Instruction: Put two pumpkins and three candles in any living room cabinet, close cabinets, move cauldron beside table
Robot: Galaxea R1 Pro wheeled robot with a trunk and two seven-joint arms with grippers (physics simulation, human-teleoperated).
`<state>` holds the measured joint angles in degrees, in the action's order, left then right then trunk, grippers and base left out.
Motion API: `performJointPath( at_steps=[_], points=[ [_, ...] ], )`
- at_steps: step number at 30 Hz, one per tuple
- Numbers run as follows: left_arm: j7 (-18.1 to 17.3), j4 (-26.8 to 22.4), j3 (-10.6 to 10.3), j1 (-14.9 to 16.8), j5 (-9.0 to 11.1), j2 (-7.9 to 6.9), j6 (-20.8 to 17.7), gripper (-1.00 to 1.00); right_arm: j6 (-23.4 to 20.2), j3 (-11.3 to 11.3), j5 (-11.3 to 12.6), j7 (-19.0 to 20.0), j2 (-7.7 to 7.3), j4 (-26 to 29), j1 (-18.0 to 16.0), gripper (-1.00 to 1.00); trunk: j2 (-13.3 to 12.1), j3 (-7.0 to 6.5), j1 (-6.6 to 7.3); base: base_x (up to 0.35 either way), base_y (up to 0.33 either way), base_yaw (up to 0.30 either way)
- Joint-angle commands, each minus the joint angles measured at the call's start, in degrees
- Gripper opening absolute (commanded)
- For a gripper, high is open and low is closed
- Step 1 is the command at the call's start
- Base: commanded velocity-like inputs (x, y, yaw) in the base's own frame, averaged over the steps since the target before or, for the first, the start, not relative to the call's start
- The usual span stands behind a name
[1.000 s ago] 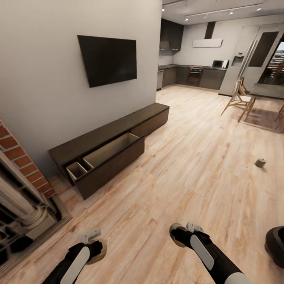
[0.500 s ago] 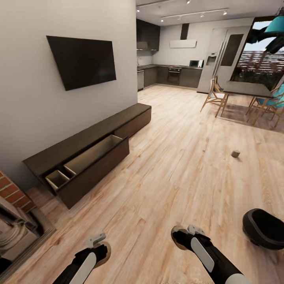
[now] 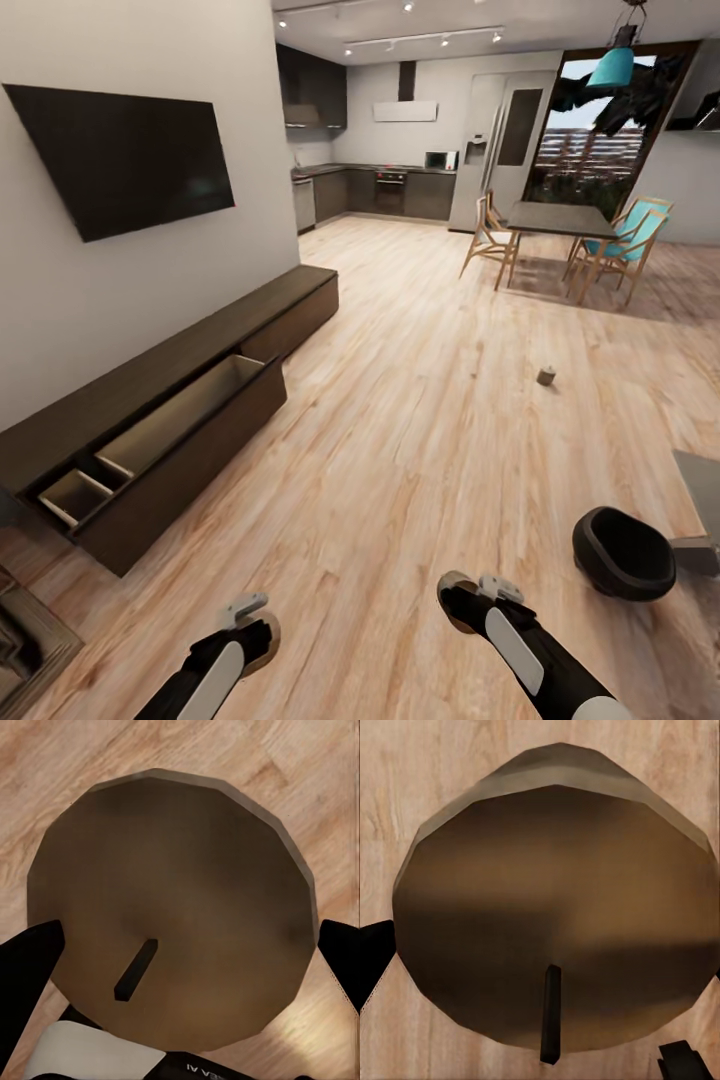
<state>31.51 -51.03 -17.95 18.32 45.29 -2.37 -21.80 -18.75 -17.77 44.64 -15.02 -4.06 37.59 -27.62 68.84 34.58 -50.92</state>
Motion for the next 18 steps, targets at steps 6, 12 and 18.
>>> performJointPath(
  at_steps=[6, 12, 18],
  points=[
    [0.48, -0.12, -0.24, 0.02, 0.37, -0.01, -0.08, -1.00, -0.05, -0.34, 0.68, 0.92, -0.16, 0.11, -0.06, -1.00, 0.03, 0.05, -0.03, 0.290, -0.052, -0.290],
    [0.45, -0.12, -0.24, 0.03, 0.35, 0.00, -0.08, -1.00, -0.04, -0.47, 0.57, 1.41, -0.16, 0.06, -0.03, -1.00, 0.03, 0.10, -0.03, 0.311, 0.095, -0.171],
    [0.47, -0.12, -0.24, 0.00, 0.32, 0.05, -0.08, -1.00, 0.60, -0.73, 0.32, 1.48, -0.22, -0.28, 0.02, -1.00, 0.03, 0.10, -0.03, 0.324, 0.115, -0.011]
  ],
)
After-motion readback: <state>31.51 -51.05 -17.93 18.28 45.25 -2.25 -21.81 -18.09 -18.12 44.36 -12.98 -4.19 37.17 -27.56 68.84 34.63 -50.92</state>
